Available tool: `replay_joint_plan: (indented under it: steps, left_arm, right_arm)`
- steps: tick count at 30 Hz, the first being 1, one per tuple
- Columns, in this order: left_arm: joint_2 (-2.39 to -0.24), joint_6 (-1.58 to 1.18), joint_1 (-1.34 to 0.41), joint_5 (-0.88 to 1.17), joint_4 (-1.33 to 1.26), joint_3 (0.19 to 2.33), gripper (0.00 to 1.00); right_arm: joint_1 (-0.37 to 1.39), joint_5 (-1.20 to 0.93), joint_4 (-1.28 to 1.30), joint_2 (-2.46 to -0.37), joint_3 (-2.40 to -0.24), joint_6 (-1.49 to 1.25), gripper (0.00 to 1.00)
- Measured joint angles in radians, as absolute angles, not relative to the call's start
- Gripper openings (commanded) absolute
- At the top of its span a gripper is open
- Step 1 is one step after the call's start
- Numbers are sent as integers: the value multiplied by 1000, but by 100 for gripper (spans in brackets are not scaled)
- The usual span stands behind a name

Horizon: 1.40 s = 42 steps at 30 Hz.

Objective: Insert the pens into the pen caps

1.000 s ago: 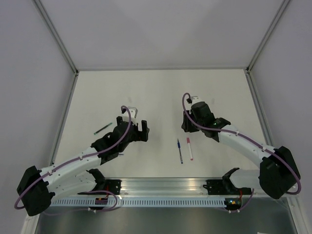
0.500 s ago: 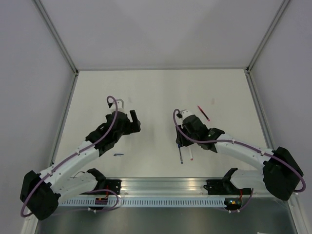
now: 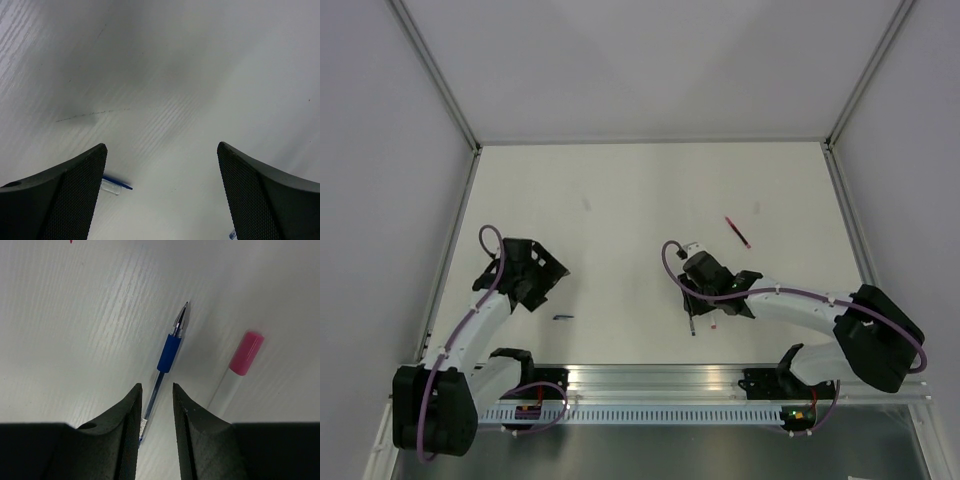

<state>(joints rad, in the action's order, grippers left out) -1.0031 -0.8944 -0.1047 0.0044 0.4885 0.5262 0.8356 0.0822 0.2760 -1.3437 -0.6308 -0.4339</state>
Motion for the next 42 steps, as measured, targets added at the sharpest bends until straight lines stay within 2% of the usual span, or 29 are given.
replay_joint_plan:
  steps: [8,13,17,18,20,31,42]
  left_arm:
    - [-931,-1027,-105,-58,645,532,96]
    - [-877,-1112,-105,-136,769,567,96]
    - [-873,-1161,-104,-157,829,572,96]
    - [-875,-1177,-104,-156,844,572,96]
    - [-882,-1204,-104,-154,867,571,94]
    - [-917,-1363,-104,-68,886,439,79]
    - [-1082,-1430,-102,-74,909,488,70]
  right_arm:
    - [875,135,262,-1399,-628,-474,35]
    - [916,197,242,-1439,-653,-503,29]
    - [943,258,235,-1482,-682,-530,19]
    - [947,270,232,-1489,-685,-536,8]
    - [952,289,234,-1503,-695,-545,0]
    - [955,297,160,-1475,-646,-550,0]
    - [955,282,91,-1446,-600,-524,0]
